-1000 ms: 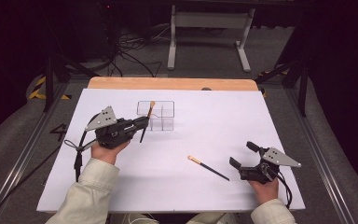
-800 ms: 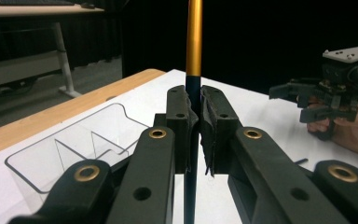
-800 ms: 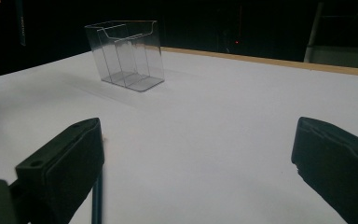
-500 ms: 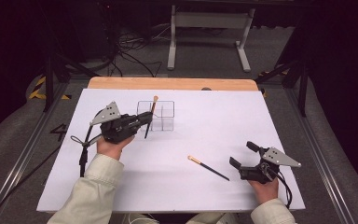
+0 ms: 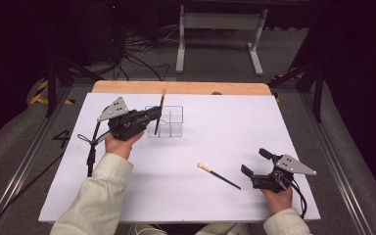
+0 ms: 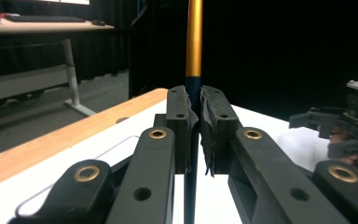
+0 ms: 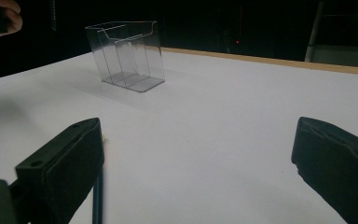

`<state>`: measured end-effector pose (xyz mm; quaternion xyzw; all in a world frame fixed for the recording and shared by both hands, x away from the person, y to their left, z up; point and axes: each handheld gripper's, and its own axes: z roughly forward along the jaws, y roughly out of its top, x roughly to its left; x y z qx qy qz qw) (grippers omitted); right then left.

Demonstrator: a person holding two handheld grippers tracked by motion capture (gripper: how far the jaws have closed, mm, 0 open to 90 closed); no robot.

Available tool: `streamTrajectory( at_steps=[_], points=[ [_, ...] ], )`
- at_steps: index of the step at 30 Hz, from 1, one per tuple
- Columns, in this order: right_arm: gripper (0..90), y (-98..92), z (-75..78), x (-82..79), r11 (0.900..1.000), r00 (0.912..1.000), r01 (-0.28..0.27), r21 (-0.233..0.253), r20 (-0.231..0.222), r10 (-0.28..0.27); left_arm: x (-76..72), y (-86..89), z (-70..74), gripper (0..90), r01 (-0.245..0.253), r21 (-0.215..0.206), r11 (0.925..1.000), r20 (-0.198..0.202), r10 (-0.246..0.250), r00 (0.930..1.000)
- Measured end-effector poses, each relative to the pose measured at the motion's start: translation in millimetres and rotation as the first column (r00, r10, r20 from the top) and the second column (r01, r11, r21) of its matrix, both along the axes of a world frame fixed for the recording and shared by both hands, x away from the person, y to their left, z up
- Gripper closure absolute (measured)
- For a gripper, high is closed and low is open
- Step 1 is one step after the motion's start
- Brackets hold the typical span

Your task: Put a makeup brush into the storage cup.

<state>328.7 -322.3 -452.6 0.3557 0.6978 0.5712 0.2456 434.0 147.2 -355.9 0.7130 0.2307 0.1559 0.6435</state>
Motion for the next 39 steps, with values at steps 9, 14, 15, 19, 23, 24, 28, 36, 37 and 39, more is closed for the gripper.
streamTrajectory(
  at_steps=[9,14,15,19,23,24,28,36,37,39],
  points=[
    [2.9,-0.1,0.0,0.0,1.000,1.0000,-0.003,0.003,0.000,0.003,9.4,-4.9,6.7,82.4,-0.013,-0.024,0.9996,0.013,0.013,0.9998],
    [2.9,-0.1,0.0,0.0,1.000,1.0000,-0.004,0.004,0.000,0.004,12.6,-7.3,9.1,82.4,-0.016,-0.033,0.9993,0.010,0.017,0.9998],
    [2.9,-0.2,0.1,0.0,1.000,1.0000,-0.005,0.004,0.000,0.005,12.9,-8.3,9.5,82.4,-0.019,-0.038,0.9991,0.014,0.019,0.9997],
    [2.9,-0.2,0.1,0.1,1.000,1.0000,-0.006,0.005,-0.001,0.006,14.7,-12.4,10.5,82.4,-0.025,-0.041,0.9989,0.019,0.026,0.9995],
    [2.9,-0.3,0.1,0.1,1.000,1.0000,-0.006,0.005,0.000,0.006,19.5,-15.6,12.3,82.4,-0.034,-0.048,0.9983,0.018,0.035,0.9992],
    [2.9,-0.3,0.1,0.1,1.000,1.0000,-0.006,0.005,-0.001,0.006,20.7,-16.4,13.0,82.4,-0.038,-0.051,0.9980,0.019,0.039,0.9991],
    [2.9,-0.4,0.1,0.1,1.000,1.0000,-0.007,0.007,0.000,0.007,23.7,-21.2,15.2,82.4,-0.044,-0.045,0.9980,0.030,0.045,0.9985],
    [2.9,-0.8,0.1,0.1,1.000,1.0000,-0.009,0.011,0.001,0.009,29.8,-27.2,15.5,82.4,-0.066,-0.034,0.9973,0.043,0.067,0.9968],
    [2.9,-0.8,0.1,0.0,1.000,1.0000,-0.009,0.012,0.001,0.009,30.6,-27.5,14.9,82.4,-0.070,-0.033,0.9970,0.044,0.072,0.9965],
    [2.9,-0.9,0.1,0.1,1.000,1.0000,-0.010,0.012,0.000,0.010,31.7,-28.1,13.8,82.4,-0.077,-0.035,0.9964,0.052,0.079,0.9955]
  ],
)
